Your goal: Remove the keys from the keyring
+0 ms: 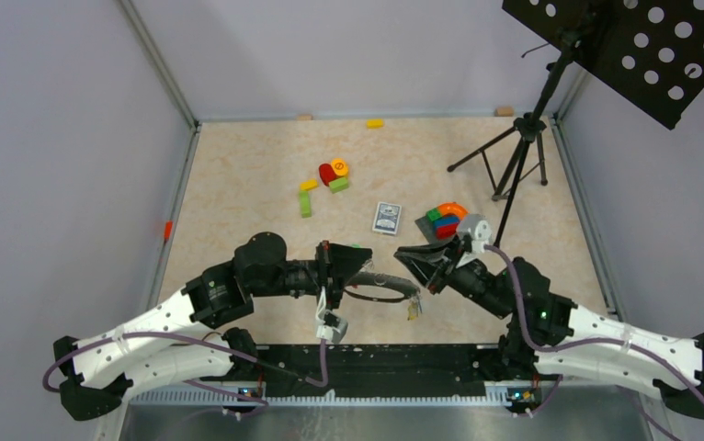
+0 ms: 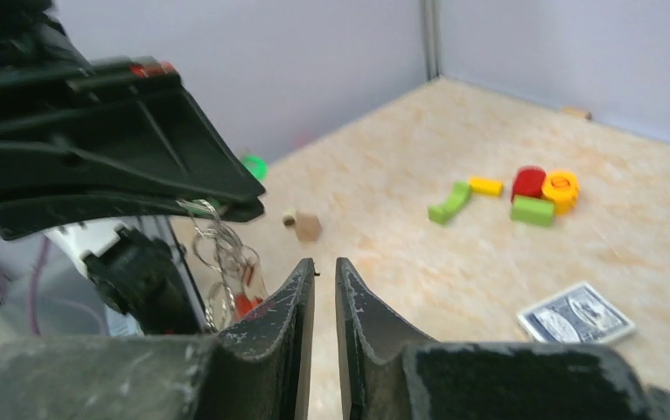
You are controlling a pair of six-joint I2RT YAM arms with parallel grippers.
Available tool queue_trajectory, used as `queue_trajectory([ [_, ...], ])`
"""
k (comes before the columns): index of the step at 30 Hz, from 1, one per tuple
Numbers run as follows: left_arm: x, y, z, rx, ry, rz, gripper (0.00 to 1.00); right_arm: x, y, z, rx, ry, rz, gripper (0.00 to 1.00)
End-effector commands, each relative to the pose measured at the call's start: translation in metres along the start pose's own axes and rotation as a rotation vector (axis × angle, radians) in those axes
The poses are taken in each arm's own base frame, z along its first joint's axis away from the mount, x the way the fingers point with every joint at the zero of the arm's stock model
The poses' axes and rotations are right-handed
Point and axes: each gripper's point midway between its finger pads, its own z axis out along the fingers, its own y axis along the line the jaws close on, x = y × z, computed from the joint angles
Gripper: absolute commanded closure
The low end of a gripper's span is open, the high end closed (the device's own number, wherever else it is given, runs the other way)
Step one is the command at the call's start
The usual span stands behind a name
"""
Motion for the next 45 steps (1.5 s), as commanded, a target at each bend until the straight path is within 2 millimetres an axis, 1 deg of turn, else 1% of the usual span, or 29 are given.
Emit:
queue_trajectory([
  [1,-0.011,0.040,-0.012,-0.121,-0.021,0.040,1.00,0.035,-0.010,-0.003,0.045,0.257,-0.123,0.87],
  [2,-0.011,0.040,-0.012,-0.120,-0.022,0.040,1.00,0.043,-0.003,-0.005,-0.007,0.307,-0.137,0.87],
  [3,-0.011,0.040,-0.012,-0.119,-0.020,0.040,1.00,0.048,0.009,-0.007,-0.082,0.337,-0.145,0.88],
  [4,-0.011,0.039,-0.012,-0.118,-0.020,0.039,1.00,0.050,0.025,-0.010,-0.183,0.353,-0.146,0.88],
  [5,-0.011,0.039,-0.012,-0.117,-0.019,0.038,1.00,0.048,0.041,-0.014,-0.276,0.346,-0.138,0.88],
  [7,-0.010,0.038,-0.011,-0.114,-0.017,0.038,1.00,0.034,0.067,-0.016,-0.416,0.270,-0.112,0.88],
  [8,-0.010,0.038,-0.011,-0.114,-0.018,0.038,1.00,0.027,0.076,-0.018,-0.457,0.230,-0.090,0.88],
  [11,-0.010,0.038,-0.011,-0.114,-0.020,0.036,1.00,0.010,0.091,-0.021,-0.535,0.141,-0.051,0.88],
  [13,-0.011,0.039,-0.010,-0.115,-0.023,0.036,1.00,0.003,0.092,-0.020,-0.536,0.108,-0.046,0.88],
  [14,-0.011,0.038,-0.010,-0.114,-0.024,0.036,1.00,0.001,0.089,-0.017,-0.511,0.092,-0.043,0.86],
  [17,-0.012,0.038,-0.009,-0.113,-0.028,0.035,1.00,-0.003,0.066,-0.004,-0.365,0.050,-0.031,0.82],
  [18,-0.012,0.039,-0.009,-0.113,-0.030,0.036,1.00,-0.003,0.059,-0.001,-0.323,0.039,-0.036,0.79],
  [21,-0.012,0.039,-0.009,-0.114,-0.034,0.037,1.00,0.001,0.047,0.006,-0.262,0.033,-0.073,0.68],
  [23,-0.013,0.039,-0.009,-0.115,-0.036,0.036,1.00,0.004,0.037,0.011,-0.211,0.035,-0.102,0.63],
  [25,-0.014,0.040,-0.009,-0.114,-0.040,0.036,1.00,0.004,0.031,0.014,-0.185,0.030,-0.131,0.59],
  [28,-0.015,0.040,-0.009,-0.114,-0.044,0.034,1.00,0.001,0.032,0.018,-0.191,0.011,-0.163,0.54],
  [31,-0.015,0.038,-0.008,-0.110,-0.047,0.031,1.00,0.002,0.043,0.022,-0.253,0.018,-0.181,0.50],
  [34,-0.015,0.039,-0.008,-0.110,-0.046,0.030,1.00,0.007,0.054,0.025,-0.316,0.041,-0.181,0.50],
  [36,-0.015,0.039,-0.008,-0.109,-0.047,0.030,1.00,0.012,0.058,0.027,-0.340,0.058,-0.182,0.49],
  [40,-0.015,0.039,-0.008,-0.110,-0.050,0.031,1.00,0.020,0.057,0.030,-0.342,0.073,-0.209,0.50],
  [45,-0.016,0.038,-0.008,-0.108,-0.051,0.029,1.00,0.019,0.056,0.030,-0.339,0.062,-0.207,0.52],
])
